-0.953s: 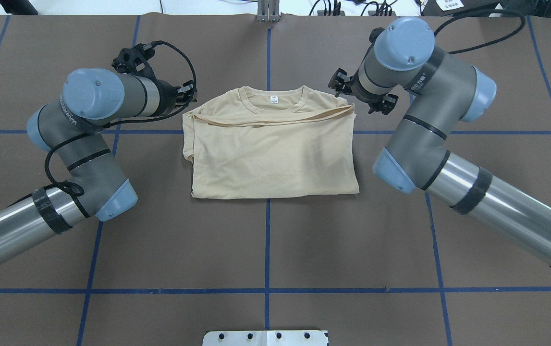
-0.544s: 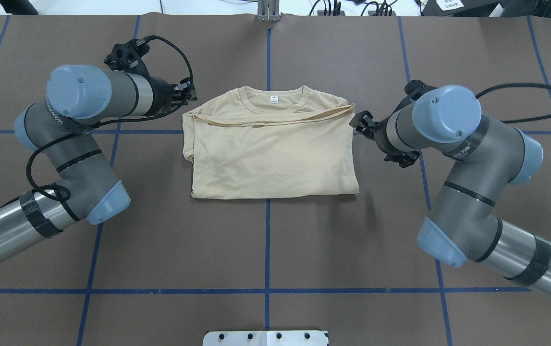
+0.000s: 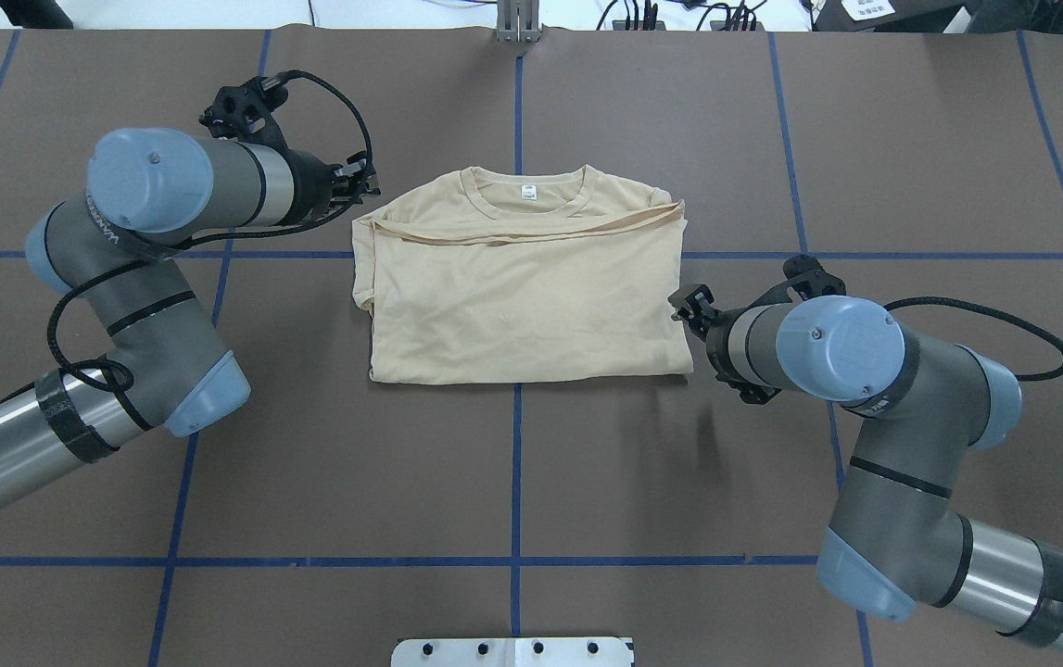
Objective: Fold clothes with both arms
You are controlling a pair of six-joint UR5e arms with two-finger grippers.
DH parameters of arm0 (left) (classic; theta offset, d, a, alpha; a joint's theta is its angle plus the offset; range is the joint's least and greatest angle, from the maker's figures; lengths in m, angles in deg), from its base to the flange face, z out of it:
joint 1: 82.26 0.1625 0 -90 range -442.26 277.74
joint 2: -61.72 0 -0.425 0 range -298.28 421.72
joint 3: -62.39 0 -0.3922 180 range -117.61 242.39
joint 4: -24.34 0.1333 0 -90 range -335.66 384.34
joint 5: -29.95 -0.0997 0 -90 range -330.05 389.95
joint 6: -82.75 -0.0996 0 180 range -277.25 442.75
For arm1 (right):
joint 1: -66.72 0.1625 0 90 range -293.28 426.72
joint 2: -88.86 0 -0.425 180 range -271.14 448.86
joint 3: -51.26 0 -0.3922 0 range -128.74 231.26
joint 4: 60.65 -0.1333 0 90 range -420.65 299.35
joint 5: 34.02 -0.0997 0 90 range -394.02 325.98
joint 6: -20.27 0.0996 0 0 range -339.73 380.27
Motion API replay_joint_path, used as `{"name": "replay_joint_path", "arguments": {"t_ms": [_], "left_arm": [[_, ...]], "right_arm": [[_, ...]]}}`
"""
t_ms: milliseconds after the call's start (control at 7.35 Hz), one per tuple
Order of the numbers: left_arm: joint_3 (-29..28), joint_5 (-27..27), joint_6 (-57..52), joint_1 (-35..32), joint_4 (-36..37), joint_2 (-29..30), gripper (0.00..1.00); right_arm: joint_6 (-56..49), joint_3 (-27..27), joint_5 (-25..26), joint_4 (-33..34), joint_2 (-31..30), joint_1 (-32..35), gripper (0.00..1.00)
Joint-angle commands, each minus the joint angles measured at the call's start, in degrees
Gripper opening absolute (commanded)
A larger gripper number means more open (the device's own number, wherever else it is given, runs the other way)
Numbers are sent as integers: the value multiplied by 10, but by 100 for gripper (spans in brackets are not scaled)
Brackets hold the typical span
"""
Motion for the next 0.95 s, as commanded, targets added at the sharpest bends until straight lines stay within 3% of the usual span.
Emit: {"name": "replay_joint_path", "arguments": {"t_ms": [0, 817], "left_arm": [[1, -1, -1, -2, 0, 0, 33], [2, -2, -2, -3, 1, -8, 33]], "right_arm": [[4, 3, 3, -1, -6, -20, 93], [-3, 27, 9, -2, 21, -32, 81]]}}
